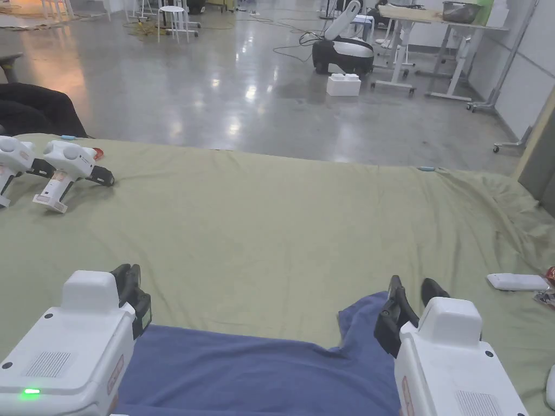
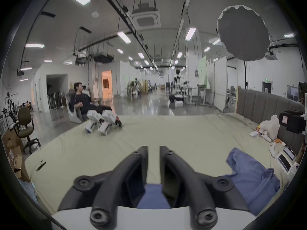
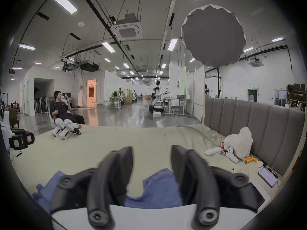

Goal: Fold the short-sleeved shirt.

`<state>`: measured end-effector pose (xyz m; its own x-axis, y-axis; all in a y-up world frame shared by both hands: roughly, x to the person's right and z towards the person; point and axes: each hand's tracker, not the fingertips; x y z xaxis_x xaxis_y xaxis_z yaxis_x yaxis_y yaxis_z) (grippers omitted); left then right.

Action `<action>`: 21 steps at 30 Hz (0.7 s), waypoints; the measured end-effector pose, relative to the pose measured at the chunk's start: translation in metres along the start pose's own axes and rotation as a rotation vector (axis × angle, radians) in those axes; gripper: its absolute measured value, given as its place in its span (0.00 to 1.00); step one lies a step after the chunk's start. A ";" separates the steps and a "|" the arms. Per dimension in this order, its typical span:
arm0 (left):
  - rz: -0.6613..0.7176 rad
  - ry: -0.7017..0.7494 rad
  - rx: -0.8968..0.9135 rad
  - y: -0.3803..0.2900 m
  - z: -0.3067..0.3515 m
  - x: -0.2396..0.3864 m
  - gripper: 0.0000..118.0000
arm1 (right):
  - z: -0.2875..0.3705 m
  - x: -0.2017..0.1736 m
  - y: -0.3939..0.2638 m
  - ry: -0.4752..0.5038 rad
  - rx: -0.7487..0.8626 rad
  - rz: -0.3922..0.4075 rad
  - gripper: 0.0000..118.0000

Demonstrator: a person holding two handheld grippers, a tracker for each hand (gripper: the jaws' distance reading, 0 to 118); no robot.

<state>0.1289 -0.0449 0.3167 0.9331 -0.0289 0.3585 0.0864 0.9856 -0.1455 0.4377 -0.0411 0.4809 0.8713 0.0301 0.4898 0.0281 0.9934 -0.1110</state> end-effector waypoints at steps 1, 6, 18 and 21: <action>-0.003 0.007 0.021 0.001 0.002 0.000 0.01 | 0.000 -0.003 0.000 -0.003 0.013 0.005 0.00; -0.054 0.001 0.035 -0.003 0.006 -0.004 0.00 | -0.002 -0.009 -0.002 0.002 0.025 0.020 0.00; 0.107 -0.003 -0.385 -0.067 -0.086 -0.079 0.00 | -0.022 -0.006 -0.026 0.021 -0.078 0.042 0.00; 0.132 -0.021 -0.523 -0.087 -0.133 -0.105 0.00 | -0.029 -0.002 -0.035 0.022 -0.123 0.047 0.00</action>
<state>0.0704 -0.1495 0.1690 0.9412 0.0981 0.3233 0.1360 0.7660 -0.6283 0.4488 -0.0795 0.4591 0.8838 0.0722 0.4623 0.0459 0.9699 -0.2392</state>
